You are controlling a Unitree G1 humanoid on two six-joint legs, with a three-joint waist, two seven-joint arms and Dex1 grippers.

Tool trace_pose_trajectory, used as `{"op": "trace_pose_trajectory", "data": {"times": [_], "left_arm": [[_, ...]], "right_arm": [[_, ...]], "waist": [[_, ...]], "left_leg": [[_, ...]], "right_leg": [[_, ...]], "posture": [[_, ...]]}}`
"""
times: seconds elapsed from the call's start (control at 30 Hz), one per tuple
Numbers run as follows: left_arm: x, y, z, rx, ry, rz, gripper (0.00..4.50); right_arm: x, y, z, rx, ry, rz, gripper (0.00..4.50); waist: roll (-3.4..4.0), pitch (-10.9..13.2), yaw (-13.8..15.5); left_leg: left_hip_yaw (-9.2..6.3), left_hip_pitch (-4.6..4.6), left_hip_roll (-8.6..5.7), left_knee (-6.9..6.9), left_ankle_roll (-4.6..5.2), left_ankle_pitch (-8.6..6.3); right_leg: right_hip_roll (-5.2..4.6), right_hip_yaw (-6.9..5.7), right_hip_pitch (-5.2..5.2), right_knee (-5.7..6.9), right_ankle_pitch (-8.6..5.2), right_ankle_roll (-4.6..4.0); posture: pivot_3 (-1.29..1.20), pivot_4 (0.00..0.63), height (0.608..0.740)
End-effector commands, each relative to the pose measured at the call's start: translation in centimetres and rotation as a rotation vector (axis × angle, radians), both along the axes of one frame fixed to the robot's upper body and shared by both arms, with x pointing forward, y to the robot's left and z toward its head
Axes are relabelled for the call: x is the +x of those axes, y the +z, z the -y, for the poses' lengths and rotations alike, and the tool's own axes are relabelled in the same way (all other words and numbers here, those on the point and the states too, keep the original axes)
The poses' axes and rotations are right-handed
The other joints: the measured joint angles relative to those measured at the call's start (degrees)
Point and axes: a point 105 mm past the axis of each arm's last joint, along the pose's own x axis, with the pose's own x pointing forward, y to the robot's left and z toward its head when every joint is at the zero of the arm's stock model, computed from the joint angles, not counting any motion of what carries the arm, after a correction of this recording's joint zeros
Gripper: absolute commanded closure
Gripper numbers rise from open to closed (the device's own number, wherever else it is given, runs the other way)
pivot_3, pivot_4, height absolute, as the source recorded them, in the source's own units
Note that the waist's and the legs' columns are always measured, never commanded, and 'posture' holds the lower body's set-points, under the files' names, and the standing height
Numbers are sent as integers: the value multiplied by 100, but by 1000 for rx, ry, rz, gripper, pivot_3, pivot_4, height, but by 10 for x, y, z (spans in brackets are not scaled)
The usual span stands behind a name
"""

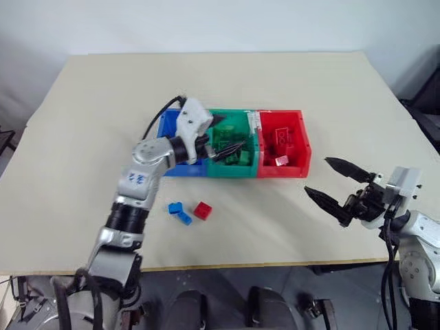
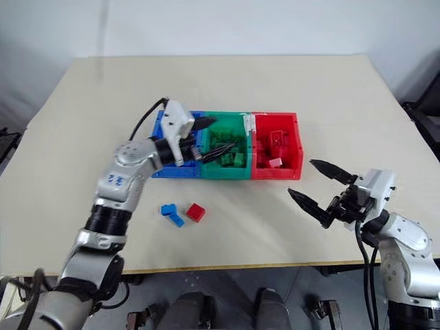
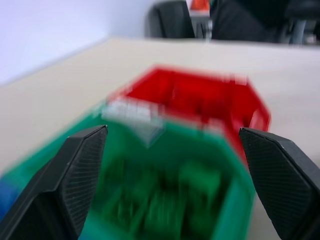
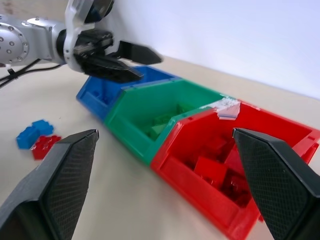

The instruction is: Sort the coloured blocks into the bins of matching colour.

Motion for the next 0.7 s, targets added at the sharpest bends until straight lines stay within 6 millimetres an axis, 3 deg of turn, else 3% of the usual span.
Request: {"op": "trace_pose_trajectory", "data": {"times": [0.03,0.17,0.33,0.43,0.53,0.7], "left_arm": [[-33,18,-28,-11,-66,106,191],[-72,9,-68,43,-131,155,191],[-98,-21,-145,108,65,-37,89],[-110,-34,-175,144,146,-84,89],[-112,-37,-175,150,134,-84,89],[-111,-36,-138,173,-30,-88,89]], "right_arm": [[-1,1,-8,-67,105,10,0],[-2,-11,-17,-154,231,-25,0],[-2,-23,-26,-242,368,-56,0],[-2,-28,-27,-269,411,-77,0],[2,-29,-26,-277,414,-77,0],[4,-27,-18,-294,389,-77,0]], "waist": [[-1,1,-51],[-1,1,-69],[-1,1,-89],[0,1,-68],[-1,1,-12],[-1,1,8]], "left_leg": [[-1,1,1,-3,0,0],[-6,-1,34,-3,0,0],[-9,1,36,-4,-1,-1],[-9,1,37,-5,-1,-1],[-12,1,35,-4,-1,-1],[-11,1,35,-5,-3,-3]], "right_leg": [[0,0,0,0,0,0],[-2,-3,1,-6,-1,-1],[-2,-6,5,-11,-1,-1],[-3,-7,5,-11,-1,-2],[-7,-10,7,-11,-1,-2],[-8,-8,4,-8,-1,-3]], "posture": [[0,150,740],[0,150,740],[0,150,740],[0,150,740],[0,150,740],[0,150,740]]}}
